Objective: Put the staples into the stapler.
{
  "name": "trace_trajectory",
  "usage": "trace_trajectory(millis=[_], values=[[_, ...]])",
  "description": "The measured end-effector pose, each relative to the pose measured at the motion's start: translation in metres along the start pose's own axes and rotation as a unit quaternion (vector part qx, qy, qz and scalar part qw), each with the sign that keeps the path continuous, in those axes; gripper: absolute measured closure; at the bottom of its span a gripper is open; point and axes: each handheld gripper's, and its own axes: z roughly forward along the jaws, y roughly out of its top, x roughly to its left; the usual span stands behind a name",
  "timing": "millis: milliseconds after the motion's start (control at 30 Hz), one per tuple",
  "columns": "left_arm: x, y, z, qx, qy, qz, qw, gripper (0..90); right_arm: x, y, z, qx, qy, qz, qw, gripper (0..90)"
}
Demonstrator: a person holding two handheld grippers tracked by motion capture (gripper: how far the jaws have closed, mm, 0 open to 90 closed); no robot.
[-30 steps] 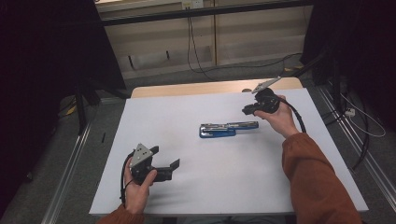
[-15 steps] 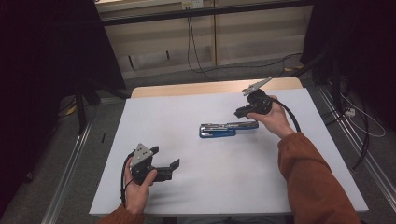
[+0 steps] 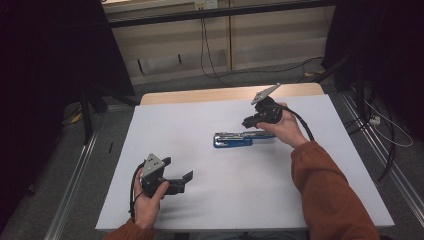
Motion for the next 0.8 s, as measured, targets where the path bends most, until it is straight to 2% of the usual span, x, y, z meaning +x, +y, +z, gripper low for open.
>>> trace_trajectory(millis=[100, 233, 300, 500, 800], values=[[0.0, 0.0, 0.0, 0.001, -0.001, 0.004, 1.0, 3.5, 0.003, 0.005, 0.006, -0.002, 0.005, -0.004, 1.0, 79.4], [0.0, 0.0, 0.0, -0.001, -0.001, 0.0, 1.0, 3.5, 0.004, 0.009, 0.014, 0.0, 0.01, -0.011, 0.9999, 79.4], [0.001, 0.0, -0.001, -0.001, -0.002, 0.001, 1.0, 3.5, 0.004, 0.01, 0.017, -0.005, 0.011, -0.002, 0.9999, 79.3], [0.001, 0.0, -0.001, -0.003, 0.0, 0.0, 1.0, 3.5, 0.006, 0.014, 0.027, 0.0, 0.014, -0.004, 0.9999, 79.3], [0.001, 0.001, -0.001, -0.004, 0.002, 0.0, 1.0, 3.6, 0.011, 0.021, 0.035, 0.005, 0.019, -0.025, 0.9995, 79.3]])
